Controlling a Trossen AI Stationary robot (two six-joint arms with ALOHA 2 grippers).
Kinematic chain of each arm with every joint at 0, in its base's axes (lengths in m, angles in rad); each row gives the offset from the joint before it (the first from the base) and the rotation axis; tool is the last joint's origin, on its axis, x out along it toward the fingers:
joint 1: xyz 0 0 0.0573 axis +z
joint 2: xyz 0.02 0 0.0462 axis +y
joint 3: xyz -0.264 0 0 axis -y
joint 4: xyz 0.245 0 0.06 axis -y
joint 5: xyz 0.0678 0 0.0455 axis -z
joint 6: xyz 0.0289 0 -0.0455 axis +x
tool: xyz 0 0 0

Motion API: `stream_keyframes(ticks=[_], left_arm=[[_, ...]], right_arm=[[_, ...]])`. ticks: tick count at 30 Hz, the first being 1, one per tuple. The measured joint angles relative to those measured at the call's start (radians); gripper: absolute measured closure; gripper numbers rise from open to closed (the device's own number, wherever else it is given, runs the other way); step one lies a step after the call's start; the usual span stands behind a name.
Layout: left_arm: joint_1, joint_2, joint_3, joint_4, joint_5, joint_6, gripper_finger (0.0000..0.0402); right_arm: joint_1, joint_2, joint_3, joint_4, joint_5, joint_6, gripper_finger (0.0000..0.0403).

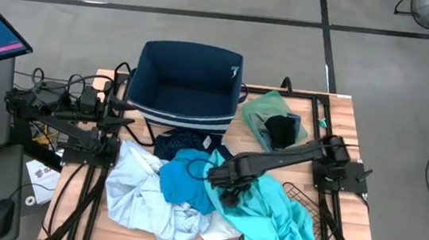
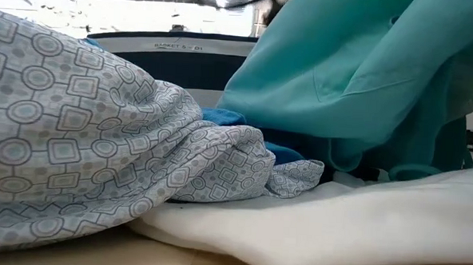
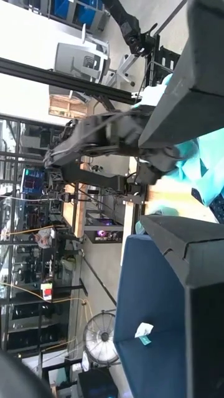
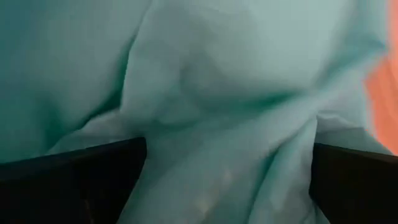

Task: Pick & Place Cloths
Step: Put the light blue shorts into the black wire basket

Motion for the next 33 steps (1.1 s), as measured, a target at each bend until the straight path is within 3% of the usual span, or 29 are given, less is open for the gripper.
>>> stream_keyframes(ticks=[4, 7, 11, 15, 16, 24, 29, 33], left_arm=[[0.000, 0.000, 0.000, 0.000, 0.000, 0.000, 0.0230], [0.000, 0.000, 0.000, -0.001, 0.000, 0.000, 0.0229], [0.000, 0.000, 0.000, -0.001, 0.000, -0.001, 0.0229], [0.000, 0.000, 0.000, -0.001, 0.000, -0.001, 0.0229], [0.000, 0.000, 0.000, -0.001, 0.001, -0.001, 0.0229], [0.000, 0.000, 0.000, -0.001, 0.000, -0.004, 0.0229], [0.000, 0.000, 0.000, -0.001, 0.001, -0.004, 0.0229], [0.000, 0.000, 0.000, -0.001, 0.000, -0.004, 0.0229]], right_arm=[[-0.007, 0.053, 0.000, 0.019, -0.013, -0.033, 0.0034], [-0.004, 0.069, 0.001, 0.015, -0.014, -0.036, 0.0082], [0.005, 0.075, 0.000, 0.010, -0.014, -0.030, 0.0195], [0.004, 0.063, -0.002, 0.000, -0.015, -0.032, 0.0358], [0.004, 0.050, -0.002, 0.001, -0.014, -0.038, 0.0379], [0.017, -0.202, -0.002, -0.022, 0.088, 0.103, 0.0398], [0.076, -0.424, 0.000, -0.122, 0.211, 0.309, 0.0400], [0.165, -0.562, 0.000, -0.265, 0.233, 0.511, 0.0401]])
